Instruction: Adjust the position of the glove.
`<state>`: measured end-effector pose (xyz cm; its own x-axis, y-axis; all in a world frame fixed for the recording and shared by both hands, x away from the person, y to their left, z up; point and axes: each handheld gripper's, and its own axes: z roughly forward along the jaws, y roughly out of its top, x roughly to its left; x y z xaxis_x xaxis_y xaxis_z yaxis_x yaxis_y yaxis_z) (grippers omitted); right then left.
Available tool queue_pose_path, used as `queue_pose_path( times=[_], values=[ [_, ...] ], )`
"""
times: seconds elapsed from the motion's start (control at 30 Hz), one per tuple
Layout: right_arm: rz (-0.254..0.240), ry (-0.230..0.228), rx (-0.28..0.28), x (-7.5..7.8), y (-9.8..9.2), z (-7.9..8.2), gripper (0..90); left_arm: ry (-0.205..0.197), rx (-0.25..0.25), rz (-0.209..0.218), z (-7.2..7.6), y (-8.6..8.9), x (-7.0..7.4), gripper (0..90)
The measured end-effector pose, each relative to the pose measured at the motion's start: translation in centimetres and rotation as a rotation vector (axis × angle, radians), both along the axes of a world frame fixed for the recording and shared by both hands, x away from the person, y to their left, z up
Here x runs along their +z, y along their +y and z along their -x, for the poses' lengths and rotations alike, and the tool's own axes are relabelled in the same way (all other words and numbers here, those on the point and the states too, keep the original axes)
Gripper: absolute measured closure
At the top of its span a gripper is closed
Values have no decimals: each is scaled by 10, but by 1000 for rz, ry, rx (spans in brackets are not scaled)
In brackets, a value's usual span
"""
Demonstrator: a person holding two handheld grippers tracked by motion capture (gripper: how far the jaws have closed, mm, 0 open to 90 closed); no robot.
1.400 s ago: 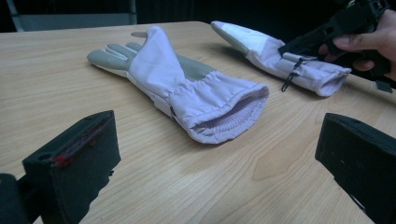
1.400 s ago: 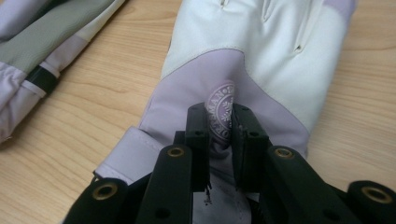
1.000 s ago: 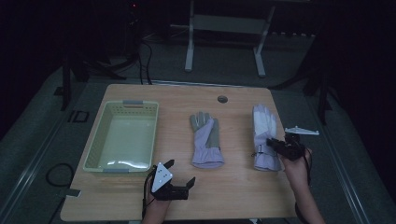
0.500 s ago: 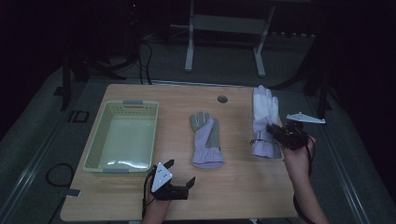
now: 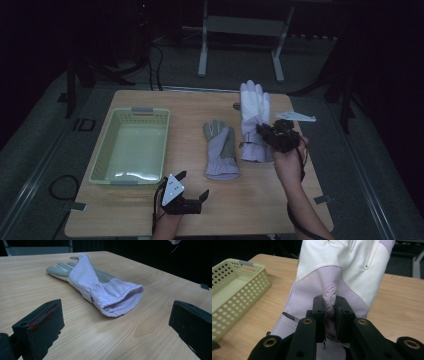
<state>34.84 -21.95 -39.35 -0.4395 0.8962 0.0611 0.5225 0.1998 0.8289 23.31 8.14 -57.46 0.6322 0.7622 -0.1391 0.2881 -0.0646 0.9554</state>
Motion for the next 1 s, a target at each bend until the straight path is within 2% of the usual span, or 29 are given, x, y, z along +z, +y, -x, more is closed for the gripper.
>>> queue_pose_path(
  times=[0.1,0.27,0.3,0.33,0.5,0.63,0.83,1.0],
  values=[
    [22,5,8,-5,21,-1,801,2,-1,5,0,1,0,0],
    [11,26,29,-12,50,2,800,13,-10,9,-2,1,0,0],
    [11,26,29,-12,50,2,800,13,-10,9,-2,1,0,0],
    [-8,36,39,-19,63,4,800,7,-10,4,-1,1,0,0],
    [-2,70,25,-33,76,4,800,7,-5,4,-1,0,0,0],
    [14,119,23,-48,82,-2,799,8,-12,5,-1,0,0,0],
    [30,146,8,-63,88,-9,799,10,-12,6,-1,1,0,0],
    [76,176,-24,-80,92,-19,795,11,-10,6,-1,1,0,0]
  ],
)
